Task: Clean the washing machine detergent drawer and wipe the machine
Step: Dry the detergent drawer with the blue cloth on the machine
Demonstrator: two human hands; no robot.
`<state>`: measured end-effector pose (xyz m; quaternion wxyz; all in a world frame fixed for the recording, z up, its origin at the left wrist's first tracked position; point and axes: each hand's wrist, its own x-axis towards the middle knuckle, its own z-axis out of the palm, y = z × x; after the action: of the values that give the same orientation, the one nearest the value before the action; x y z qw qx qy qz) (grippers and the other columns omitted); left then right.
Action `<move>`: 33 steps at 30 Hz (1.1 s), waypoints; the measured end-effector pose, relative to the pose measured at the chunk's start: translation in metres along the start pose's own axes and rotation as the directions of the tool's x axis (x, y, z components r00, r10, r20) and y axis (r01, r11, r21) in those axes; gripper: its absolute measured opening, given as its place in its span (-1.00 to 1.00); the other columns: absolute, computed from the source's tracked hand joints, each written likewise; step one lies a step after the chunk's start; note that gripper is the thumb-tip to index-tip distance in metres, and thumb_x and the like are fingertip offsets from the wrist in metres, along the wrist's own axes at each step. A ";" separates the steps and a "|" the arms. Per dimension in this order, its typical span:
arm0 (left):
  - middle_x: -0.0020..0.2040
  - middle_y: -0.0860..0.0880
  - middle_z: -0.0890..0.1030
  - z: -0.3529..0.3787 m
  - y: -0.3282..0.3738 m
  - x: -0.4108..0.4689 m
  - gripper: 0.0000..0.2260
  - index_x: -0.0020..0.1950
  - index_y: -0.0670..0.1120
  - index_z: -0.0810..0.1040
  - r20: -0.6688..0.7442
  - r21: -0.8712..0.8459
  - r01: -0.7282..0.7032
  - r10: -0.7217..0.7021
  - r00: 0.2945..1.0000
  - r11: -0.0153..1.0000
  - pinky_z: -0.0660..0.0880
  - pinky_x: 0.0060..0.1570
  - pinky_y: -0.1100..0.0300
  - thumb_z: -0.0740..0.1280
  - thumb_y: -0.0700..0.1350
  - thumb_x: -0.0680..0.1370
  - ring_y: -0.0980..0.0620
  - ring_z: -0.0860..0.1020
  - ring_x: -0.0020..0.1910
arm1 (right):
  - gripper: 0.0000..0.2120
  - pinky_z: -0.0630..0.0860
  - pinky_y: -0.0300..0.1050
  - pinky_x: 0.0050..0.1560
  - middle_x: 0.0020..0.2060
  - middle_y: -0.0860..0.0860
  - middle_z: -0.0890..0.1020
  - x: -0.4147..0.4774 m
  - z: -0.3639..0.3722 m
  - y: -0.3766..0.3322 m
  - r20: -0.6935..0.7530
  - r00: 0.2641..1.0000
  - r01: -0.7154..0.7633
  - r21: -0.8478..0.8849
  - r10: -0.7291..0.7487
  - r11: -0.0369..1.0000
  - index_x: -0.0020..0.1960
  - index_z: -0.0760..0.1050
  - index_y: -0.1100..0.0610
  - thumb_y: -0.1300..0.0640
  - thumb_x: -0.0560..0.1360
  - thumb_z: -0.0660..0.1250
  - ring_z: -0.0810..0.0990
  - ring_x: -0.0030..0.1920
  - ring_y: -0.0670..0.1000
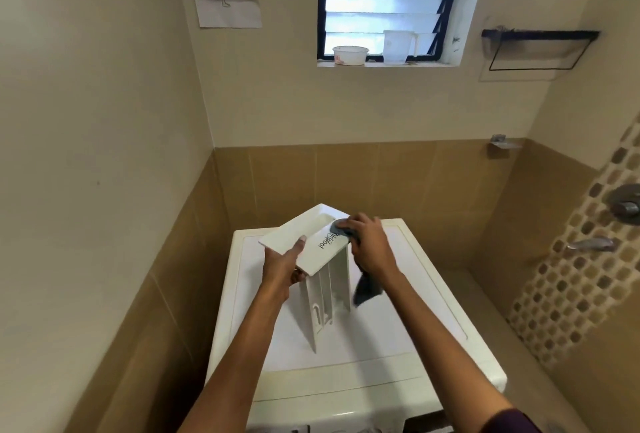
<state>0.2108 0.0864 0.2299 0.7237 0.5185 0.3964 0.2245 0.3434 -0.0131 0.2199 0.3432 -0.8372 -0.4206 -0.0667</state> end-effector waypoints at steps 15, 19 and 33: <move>-0.16 -0.09 0.54 0.000 0.001 0.018 -0.47 0.33 0.06 0.20 0.185 0.238 -0.057 0.012 0.983 0.970 0.54 -0.41 0.17 0.22 -0.37 0.48 -0.02 0.52 -0.28 | -0.62 0.34 -0.16 0.03 0.12 0.04 0.62 0.011 0.002 -0.057 0.236 0.869 0.436 0.054 -0.436 0.898 0.17 0.58 0.14 0.36 0.43 0.20 0.48 0.02 0.10; -0.25 -0.09 0.55 -0.009 0.003 0.015 -0.72 0.16 -0.18 0.44 0.270 0.356 -0.094 -0.006 0.963 0.930 0.41 -0.51 0.24 0.25 -0.37 0.47 0.00 0.49 -0.32 | -0.65 0.43 -0.12 0.01 0.10 0.01 0.64 0.010 0.003 -0.063 0.232 0.840 0.463 0.164 -0.490 0.871 0.15 0.61 0.11 0.35 0.44 0.26 0.48 -0.01 0.09; -0.04 0.04 0.53 -0.015 -0.003 0.012 -0.57 0.21 0.11 0.28 0.258 0.201 -0.072 0.018 0.966 0.977 0.49 -0.27 0.19 0.39 -0.20 0.49 0.07 0.50 -0.10 | -0.61 0.31 -0.20 0.06 0.12 0.08 0.57 0.035 0.000 -0.007 0.038 0.990 0.134 -0.037 -0.133 0.990 0.16 0.59 0.16 0.42 0.44 0.19 0.44 0.07 0.16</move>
<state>0.2056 0.1028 0.2206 0.7047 0.6251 0.3095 0.1295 0.3604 0.0128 0.2374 0.3140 -0.8148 -0.4802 -0.0831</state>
